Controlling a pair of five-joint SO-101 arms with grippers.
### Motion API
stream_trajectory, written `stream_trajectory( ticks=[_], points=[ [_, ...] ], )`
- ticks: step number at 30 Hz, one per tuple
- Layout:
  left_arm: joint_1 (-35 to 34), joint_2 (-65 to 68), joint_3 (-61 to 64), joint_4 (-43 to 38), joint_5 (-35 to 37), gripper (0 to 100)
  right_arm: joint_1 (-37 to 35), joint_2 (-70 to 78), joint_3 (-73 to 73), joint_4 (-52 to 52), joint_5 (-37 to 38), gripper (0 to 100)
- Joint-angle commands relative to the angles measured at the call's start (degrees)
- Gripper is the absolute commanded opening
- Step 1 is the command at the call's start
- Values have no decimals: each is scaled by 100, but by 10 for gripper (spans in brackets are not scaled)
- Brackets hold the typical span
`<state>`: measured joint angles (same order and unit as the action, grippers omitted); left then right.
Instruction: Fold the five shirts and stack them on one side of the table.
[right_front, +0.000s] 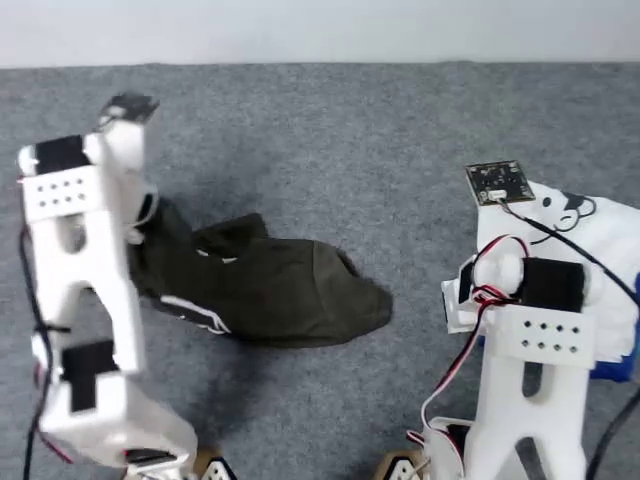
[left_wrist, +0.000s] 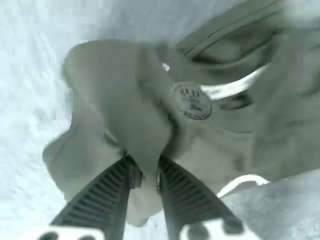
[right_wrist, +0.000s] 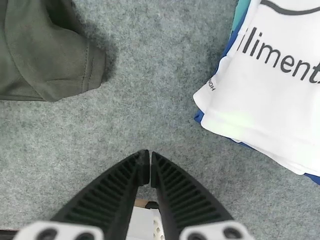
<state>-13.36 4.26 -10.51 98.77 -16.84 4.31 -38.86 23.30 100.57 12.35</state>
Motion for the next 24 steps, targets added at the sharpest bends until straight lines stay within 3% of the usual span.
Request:
stream_trajectory(
  ticks=[1,8,13,19,24],
  points=[
    [914,-985,215,167,308,4,-31,-145,-35,233,-62,9],
    [2831,-888,1270,-97,765,4,-13,-145,-35,233,-62,9],
    [3771,-782,1815,-527,1099,28,646,-92,-35,189,-53,9],
    [3314,-1336,1622,-97,1653,219,1042,-92,-35,180,158,9],
    [2426,-2295,1473,176,1415,231,1024,-92,-88,-145,229,52]
  ],
)
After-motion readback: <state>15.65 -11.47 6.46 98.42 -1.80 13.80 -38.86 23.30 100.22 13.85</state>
